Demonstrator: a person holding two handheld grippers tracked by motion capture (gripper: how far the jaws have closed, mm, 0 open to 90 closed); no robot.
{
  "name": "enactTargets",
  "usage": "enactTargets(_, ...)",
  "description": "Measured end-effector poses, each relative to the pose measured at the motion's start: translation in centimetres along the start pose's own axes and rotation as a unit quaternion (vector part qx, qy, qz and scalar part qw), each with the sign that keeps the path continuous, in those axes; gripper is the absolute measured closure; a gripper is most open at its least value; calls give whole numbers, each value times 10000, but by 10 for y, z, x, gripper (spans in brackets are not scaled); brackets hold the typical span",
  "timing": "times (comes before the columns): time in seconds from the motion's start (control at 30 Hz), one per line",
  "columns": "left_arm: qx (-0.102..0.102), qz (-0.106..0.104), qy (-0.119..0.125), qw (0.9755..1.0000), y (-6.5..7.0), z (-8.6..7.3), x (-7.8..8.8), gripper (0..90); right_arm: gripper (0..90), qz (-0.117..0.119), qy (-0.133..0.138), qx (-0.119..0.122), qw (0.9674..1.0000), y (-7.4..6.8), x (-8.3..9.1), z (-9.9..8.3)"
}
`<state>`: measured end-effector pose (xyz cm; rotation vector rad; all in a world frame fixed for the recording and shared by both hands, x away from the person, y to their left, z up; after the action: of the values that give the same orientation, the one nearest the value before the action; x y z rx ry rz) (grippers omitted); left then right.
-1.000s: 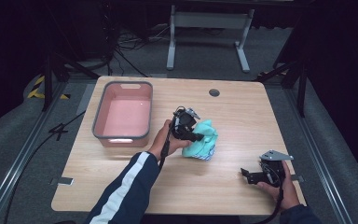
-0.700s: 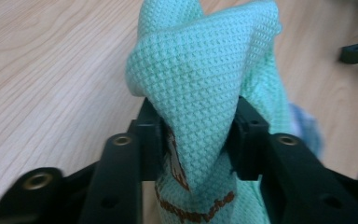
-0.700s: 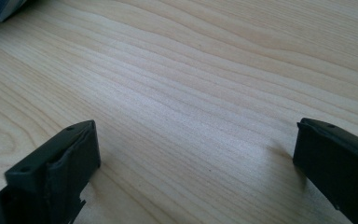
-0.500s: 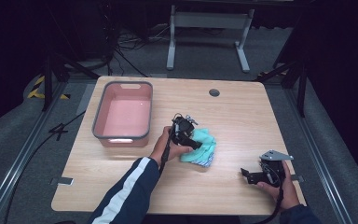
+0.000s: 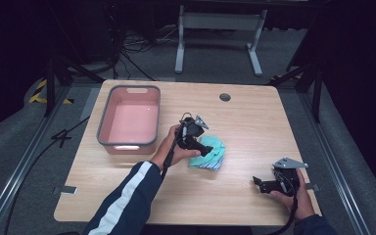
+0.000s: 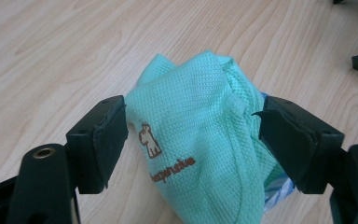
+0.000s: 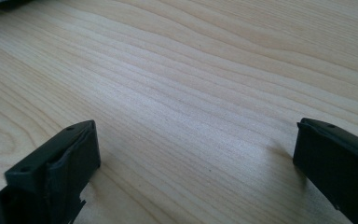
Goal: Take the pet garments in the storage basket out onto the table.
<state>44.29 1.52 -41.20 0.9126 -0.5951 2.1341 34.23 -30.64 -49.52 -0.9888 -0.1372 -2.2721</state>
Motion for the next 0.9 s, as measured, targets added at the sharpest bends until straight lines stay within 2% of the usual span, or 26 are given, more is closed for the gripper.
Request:
enactTargets(0.13,-53,51,63,10000,0,1,7,238,7,0,-1,0,10000,0,0,0)
enactTargets(0.2,-149,46,81,9998,0,2,10,240,7,0,0,1,10000,0,0,0)
enactTargets(0.27,-302,149,109,9994,1,3,15,227,7,0,0,-1,10000,0,0,0)
enactTargets(0.43,-494,180,193,9984,-1,4,35,239,7,0,0,-2,10000,0,0,0)
enactTargets(0.5,-596,278,213,9976,-2,2,43,240,7,-1,0,-1,10000,0,0,0)
enactTargets(0.77,-958,437,186,9943,-5,-14,72,235,7,-1,0,0,10000,0,0,0)
enactTargets(0.83,-969,444,190,9941,-5,-16,75,235,7,-1,-1,-1,10000,0,0,0)
enactTargets(0.9,-1102,533,217,9922,-7,-21,84,237,7,-1,-1,0,10000,0,0,0)
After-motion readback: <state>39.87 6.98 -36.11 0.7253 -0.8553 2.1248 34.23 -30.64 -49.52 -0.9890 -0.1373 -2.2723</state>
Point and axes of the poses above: each handheld gripper's, and its own axes: x roughly backward along the jaws, z roughly out of its top, y roughly to its right, the point moved 1 cm from there along -x, roughly forward along the jaws, and after that the axes turned 12 degrees about z, right-handed, at the moved point
